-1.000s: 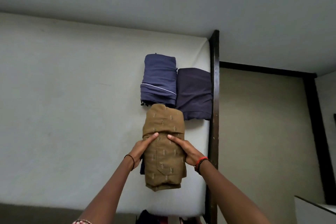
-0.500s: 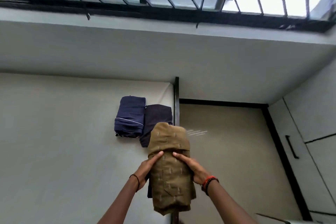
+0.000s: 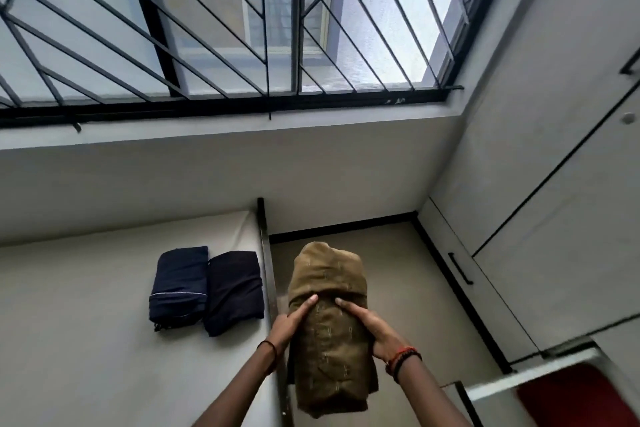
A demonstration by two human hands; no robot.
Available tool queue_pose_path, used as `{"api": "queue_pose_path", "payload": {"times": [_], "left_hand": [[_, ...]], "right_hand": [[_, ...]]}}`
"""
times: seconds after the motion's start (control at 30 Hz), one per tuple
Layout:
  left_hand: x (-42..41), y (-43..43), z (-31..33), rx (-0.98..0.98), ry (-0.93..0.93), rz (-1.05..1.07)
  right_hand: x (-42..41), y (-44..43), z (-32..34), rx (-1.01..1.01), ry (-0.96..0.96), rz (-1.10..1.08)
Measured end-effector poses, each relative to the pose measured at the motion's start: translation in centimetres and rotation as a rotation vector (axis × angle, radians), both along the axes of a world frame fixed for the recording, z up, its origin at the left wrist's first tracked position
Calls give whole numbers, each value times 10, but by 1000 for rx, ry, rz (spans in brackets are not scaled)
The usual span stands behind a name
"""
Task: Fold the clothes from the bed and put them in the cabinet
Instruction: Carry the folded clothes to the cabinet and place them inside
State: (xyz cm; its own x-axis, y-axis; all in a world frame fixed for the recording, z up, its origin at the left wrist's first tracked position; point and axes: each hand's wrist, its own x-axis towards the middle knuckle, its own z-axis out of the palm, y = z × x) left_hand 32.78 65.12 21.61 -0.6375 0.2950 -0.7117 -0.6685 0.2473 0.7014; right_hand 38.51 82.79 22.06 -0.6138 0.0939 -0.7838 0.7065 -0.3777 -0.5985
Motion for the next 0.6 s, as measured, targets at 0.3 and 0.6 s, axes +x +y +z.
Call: {"api": "queue_pose_path", "payload": {"times": [0.3,0.6], "left_hand": [[9,36,28,-15,159,-343],[65,87,47,96,155,-624]], "right_hand": [[58,20,17,3,59,-244],[147,40,36,8,82,-547]]}}
